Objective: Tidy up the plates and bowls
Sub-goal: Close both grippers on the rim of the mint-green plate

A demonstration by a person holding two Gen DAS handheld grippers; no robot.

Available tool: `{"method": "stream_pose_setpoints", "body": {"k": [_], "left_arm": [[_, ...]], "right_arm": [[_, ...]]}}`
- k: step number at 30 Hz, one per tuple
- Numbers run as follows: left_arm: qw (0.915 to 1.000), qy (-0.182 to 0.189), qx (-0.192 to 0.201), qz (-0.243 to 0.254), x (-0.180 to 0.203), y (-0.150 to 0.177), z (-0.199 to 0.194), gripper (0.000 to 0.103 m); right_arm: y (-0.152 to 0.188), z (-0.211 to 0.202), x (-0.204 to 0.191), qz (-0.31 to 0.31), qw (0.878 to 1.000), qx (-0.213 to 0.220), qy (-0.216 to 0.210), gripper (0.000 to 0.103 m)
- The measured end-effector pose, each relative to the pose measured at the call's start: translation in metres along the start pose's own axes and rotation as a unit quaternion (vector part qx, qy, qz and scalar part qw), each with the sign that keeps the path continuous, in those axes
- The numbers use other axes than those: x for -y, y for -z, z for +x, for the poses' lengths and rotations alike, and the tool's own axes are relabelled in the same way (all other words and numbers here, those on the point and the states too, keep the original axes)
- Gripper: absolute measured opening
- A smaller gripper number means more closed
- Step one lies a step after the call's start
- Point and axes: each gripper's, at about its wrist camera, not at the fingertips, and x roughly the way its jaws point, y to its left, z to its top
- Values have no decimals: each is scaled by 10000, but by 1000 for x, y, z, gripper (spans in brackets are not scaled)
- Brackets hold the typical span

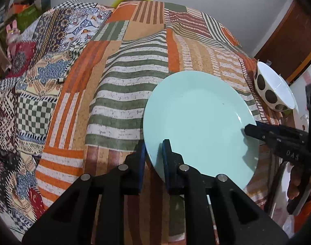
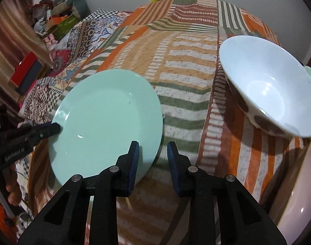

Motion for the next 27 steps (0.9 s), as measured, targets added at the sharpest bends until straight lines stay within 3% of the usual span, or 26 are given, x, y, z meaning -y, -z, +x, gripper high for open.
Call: {"method": "stream_pose_setpoints", "body": {"k": [13,27], "left_arm": [[9999,-1,68,-93,2,5,-10,14],[9984,-39,552,127,37,28,-83,14]], "right_arm": [[7,-6,-12,-173,9998,26,3,20],[31,-65,-16,-243,9980,575,-95,20]]}}
